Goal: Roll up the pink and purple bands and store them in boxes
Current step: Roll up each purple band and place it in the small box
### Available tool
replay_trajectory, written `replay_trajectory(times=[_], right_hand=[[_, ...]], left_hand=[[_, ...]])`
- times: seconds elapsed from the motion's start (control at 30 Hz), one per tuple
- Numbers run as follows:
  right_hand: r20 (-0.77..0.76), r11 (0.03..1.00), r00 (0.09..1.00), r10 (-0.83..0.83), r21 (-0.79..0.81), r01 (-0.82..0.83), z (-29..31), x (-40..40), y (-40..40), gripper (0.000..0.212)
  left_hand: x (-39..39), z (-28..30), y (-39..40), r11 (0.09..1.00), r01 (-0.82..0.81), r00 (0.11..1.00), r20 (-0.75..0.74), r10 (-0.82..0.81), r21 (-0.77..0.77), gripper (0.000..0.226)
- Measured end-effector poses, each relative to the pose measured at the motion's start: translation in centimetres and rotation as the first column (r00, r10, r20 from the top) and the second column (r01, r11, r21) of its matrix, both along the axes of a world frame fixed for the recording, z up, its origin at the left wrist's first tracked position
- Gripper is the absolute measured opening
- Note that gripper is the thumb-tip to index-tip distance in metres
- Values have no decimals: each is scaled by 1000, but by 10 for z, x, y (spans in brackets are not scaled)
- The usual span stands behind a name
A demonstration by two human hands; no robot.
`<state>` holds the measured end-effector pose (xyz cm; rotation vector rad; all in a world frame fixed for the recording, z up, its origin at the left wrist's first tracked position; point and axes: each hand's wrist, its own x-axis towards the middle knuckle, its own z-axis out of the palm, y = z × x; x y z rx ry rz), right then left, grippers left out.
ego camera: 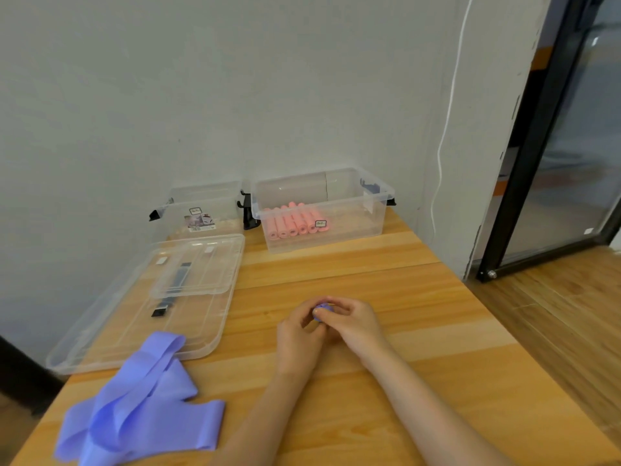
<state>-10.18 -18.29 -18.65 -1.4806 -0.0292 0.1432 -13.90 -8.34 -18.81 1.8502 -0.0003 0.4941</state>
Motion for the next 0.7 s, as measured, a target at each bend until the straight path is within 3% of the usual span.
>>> replay_trajectory(times=[0.13, 0.2, 0.33, 0.4, 0.5, 0.7], right_hand=[[12, 999, 999, 33, 4, -33, 5, -3, 6, 69], [20, 998, 998, 56, 5, -56, 10, -4, 5, 71], [84, 998, 995, 52, 21, -54, 21, -10, 7, 66], [59, 986, 995, 80, 144, -88, 29, -13, 4, 60], [23, 948, 995, 95, 302, -98, 38, -12, -5, 33], [38, 972, 998, 46, 230, -53, 57, -22, -3, 23]], left_hand=[[-1, 2, 2, 993, -25, 1000, 8, 26, -115, 45], [-4, 5, 1, 987, -9, 1000, 12, 11, -161, 41], [-11, 16, 2, 977, 14, 999, 39, -6, -214, 36], [-12, 25, 6, 977, 7, 997, 78, 10, -211, 34], [-16, 38, 16, 976, -18, 999, 38, 27, -219, 32], [-29, 57, 22, 966, -1, 1000, 14, 4, -258, 27]])
